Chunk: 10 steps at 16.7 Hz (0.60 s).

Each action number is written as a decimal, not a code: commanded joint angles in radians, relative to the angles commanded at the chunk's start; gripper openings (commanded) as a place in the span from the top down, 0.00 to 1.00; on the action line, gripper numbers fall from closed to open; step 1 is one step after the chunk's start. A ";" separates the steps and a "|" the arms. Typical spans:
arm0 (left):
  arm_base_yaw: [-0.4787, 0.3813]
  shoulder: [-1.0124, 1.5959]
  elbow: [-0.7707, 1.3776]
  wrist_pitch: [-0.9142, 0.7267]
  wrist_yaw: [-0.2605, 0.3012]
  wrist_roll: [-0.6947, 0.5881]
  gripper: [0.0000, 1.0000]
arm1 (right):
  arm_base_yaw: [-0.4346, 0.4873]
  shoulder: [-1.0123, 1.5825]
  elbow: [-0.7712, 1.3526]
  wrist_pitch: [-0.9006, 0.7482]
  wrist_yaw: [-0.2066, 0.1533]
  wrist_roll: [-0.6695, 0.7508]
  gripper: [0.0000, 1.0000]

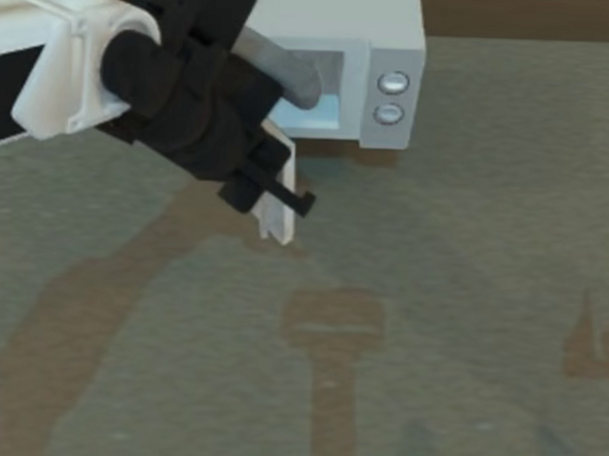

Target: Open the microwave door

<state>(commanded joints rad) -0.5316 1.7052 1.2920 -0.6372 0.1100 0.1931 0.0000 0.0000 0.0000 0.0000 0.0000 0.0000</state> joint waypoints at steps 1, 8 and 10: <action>0.000 0.000 0.000 0.000 0.000 0.000 1.00 | 0.000 0.000 0.000 0.000 0.000 0.000 0.00; 0.007 -0.011 -0.008 -0.003 0.022 0.030 1.00 | 0.000 0.000 0.000 0.000 0.000 0.000 0.00; 0.026 -0.023 -0.022 -0.010 0.044 0.075 1.00 | 0.000 0.000 0.000 0.000 0.000 0.000 0.00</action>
<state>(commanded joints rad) -0.5053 1.6822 1.2702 -0.6470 0.1545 0.2678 0.0000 0.0000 0.0000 0.0000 0.0000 0.0000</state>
